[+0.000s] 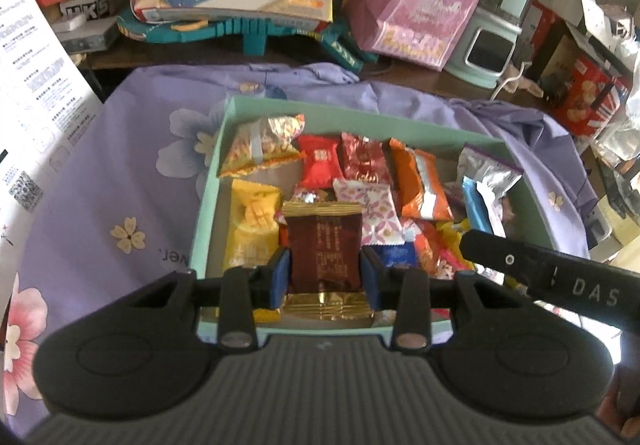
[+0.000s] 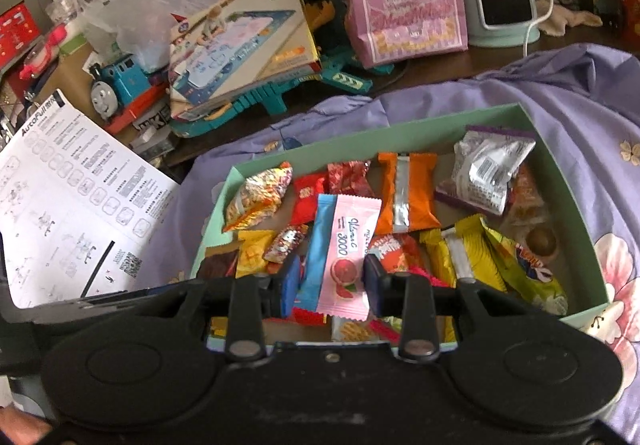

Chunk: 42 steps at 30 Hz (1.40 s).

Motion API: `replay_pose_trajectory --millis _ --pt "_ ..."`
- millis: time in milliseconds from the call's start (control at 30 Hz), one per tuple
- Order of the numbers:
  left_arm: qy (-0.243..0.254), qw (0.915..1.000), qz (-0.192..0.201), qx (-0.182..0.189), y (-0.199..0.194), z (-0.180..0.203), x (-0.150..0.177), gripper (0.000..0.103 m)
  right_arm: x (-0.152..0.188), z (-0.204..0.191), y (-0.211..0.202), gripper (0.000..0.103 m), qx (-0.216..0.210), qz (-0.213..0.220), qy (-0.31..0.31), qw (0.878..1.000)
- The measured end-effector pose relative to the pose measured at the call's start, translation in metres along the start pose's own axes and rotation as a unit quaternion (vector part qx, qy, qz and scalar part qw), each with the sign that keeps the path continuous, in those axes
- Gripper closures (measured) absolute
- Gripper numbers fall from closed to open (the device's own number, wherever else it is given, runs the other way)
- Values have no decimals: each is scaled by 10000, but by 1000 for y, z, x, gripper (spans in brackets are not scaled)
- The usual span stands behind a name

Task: Organize snacks

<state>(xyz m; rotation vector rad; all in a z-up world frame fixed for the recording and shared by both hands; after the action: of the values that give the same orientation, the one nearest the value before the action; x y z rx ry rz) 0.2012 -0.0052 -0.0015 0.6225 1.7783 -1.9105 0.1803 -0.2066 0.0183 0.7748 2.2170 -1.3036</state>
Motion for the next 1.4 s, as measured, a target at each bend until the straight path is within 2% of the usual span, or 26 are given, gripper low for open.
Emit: replay_pose_trajectory --millis 200,300,367,400,433,500,533,633,867,1400 --pt "60 9999 -89 -70 12 1 2 66 1 7 12 69 51 -93 81 9999" --pt "126 9998 -112 -135 16 2 2 63 1 8 13 64 93 -76 110 9999" --pt "199 9995 -94 -233 16 4 2 44 1 9 12 38 111 -37 157 9998" --pt "226 9993 -78 -286 16 5 3 19 1 10 10 13 136 19 176 9998" --pt "247 9990 -33 -372 16 6 4 0 1 10 8 0 165 84 190 9996" --pt "294 9981 34 -535 15 7 6 0 2 10 3 0 180 186 203 9995" --pt "315 9979 -60 -562 18 8 7 0 2 11 3 0 193 170 213 9994" --pt "299 9974 -238 -608 24 8 10 0 4 15 0 0 244 152 282 9992" --pt "336 9973 -204 -624 16 11 15 0 9 18 -12 0 312 165 411 9985" --pt "511 9958 247 -725 -60 14 31 0 30 10 -87 0 339 515 453 9971"
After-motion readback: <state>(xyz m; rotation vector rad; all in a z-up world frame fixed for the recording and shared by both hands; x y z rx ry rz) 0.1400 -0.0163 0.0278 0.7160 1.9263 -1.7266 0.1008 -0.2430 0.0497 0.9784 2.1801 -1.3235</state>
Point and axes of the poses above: each gripper's, at about its wrist camera, not at the fingertips, and y roughly the way its jaws point, z to its right, x to its underside, the point moved 1 cm from there along y, roughly the way its jaws point, and after that the axes turned 8 degrees about -x, right-handed, at the moved point
